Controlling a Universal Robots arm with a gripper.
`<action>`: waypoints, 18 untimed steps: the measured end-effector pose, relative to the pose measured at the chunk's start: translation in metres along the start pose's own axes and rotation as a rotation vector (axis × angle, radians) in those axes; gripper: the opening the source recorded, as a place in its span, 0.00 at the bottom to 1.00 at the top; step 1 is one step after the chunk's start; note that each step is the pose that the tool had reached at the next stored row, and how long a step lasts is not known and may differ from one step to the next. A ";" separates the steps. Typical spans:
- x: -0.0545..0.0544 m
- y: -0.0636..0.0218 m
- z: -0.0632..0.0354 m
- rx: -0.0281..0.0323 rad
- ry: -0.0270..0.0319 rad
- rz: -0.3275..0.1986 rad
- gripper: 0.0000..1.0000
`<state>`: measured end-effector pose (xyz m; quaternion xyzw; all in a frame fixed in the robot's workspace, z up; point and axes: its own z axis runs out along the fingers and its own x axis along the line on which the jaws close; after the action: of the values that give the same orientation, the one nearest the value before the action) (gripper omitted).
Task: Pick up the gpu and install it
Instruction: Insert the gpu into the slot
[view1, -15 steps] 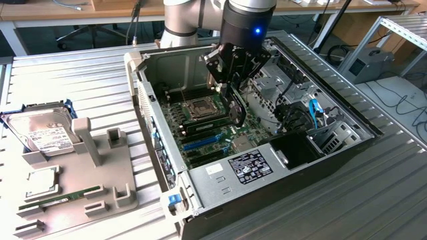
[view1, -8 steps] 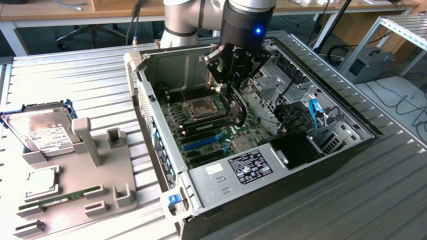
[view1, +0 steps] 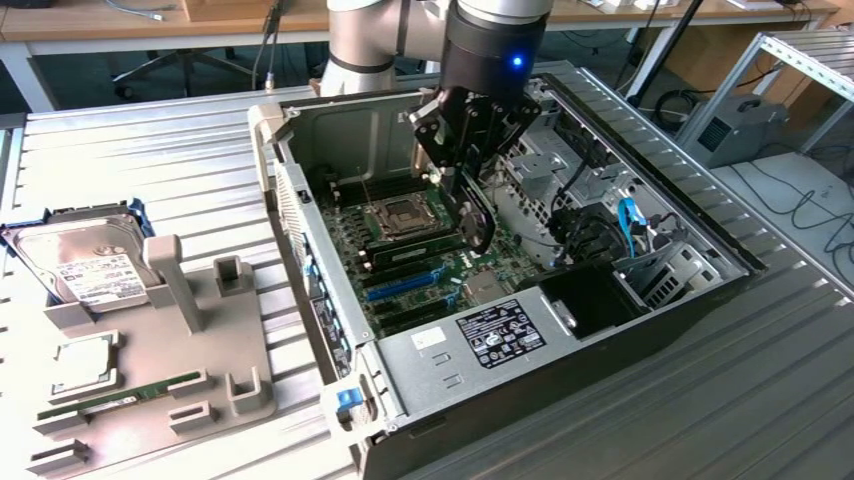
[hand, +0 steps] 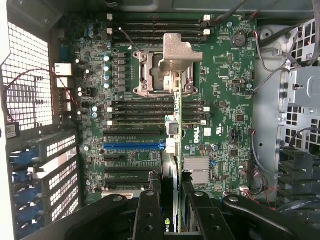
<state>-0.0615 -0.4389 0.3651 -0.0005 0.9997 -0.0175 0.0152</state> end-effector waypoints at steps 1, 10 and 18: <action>0.000 0.0000 0.0000 -0.0001 -0.0001 -0.002 0.26; 0.000 0.0000 0.0000 -0.0007 -0.0008 -0.024 0.26; 0.000 0.0000 0.0000 -0.0013 -0.0015 -0.042 0.26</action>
<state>-0.0614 -0.4389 0.3651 -0.0217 0.9995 -0.0172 0.0156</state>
